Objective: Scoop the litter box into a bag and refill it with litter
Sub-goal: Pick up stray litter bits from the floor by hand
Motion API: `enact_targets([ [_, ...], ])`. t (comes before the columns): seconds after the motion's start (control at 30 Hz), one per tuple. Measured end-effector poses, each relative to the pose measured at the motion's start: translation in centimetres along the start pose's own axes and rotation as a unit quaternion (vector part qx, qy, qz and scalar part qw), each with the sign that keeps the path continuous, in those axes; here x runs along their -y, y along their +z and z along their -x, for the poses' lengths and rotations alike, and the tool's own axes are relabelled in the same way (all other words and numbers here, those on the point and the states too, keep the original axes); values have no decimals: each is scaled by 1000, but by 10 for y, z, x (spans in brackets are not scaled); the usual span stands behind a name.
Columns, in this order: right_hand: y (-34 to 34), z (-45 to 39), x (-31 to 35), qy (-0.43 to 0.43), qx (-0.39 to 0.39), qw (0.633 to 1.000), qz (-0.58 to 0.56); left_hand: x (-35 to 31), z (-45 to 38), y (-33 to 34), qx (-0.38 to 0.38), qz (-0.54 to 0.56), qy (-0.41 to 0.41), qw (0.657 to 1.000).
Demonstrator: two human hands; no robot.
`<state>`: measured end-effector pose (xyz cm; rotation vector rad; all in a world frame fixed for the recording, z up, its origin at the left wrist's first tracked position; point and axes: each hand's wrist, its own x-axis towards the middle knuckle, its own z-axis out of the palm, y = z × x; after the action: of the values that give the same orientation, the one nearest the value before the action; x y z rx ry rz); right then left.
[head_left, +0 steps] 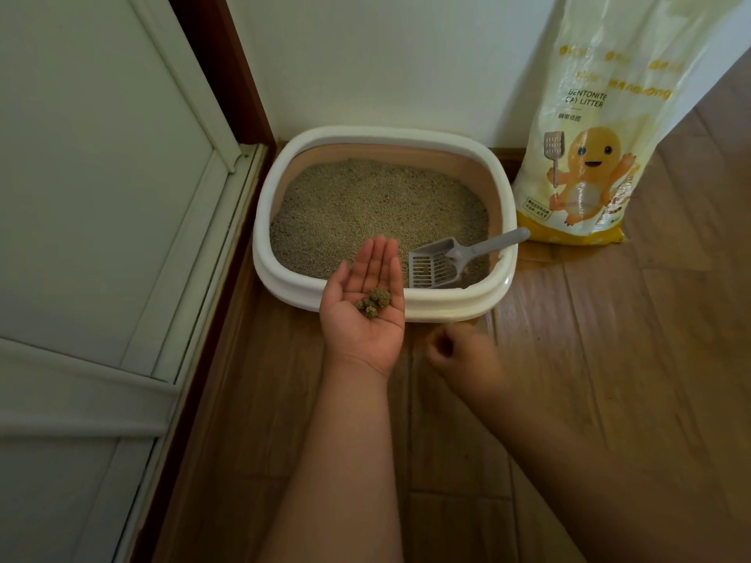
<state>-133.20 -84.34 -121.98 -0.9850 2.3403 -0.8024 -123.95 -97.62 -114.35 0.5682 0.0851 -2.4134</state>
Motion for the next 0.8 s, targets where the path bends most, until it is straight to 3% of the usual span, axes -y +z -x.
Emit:
enact_targets([
  [0.1, -36, -9, 44, -91, -112, 986, -86, 5, -3, 1, -11, -5, 9, 1000],
  [0.2, -64, -16, 89, -164, -162, 964, -133, 16, -7, 3, -41, -40, 12, 998],
  [0.37, -73, -25, 120, -217, -55, 974, -21, 23, -10, 2, -60, -82, -28, 994],
  [0.47, -68, -25, 121, -245, -32, 968, 41, 18, -7, 5, -31, -45, -34, 998],
  [0.57, -65, -25, 119, -247, -26, 968, 35, 15, -5, 7, -25, -44, -13, 999],
  [0.67, -67, -21, 122, -165, -80, 964, -192, 14, -4, 13, -34, -63, -1, 997],
  [0.73, -70, -19, 126, -71, -89, 893, -436, 17, -4, 18, -19, -41, 10, 999],
  [0.8, -70, -18, 127, -11, -84, 783, -616, 20, -2, 23, -10, -14, 20, 1000],
])
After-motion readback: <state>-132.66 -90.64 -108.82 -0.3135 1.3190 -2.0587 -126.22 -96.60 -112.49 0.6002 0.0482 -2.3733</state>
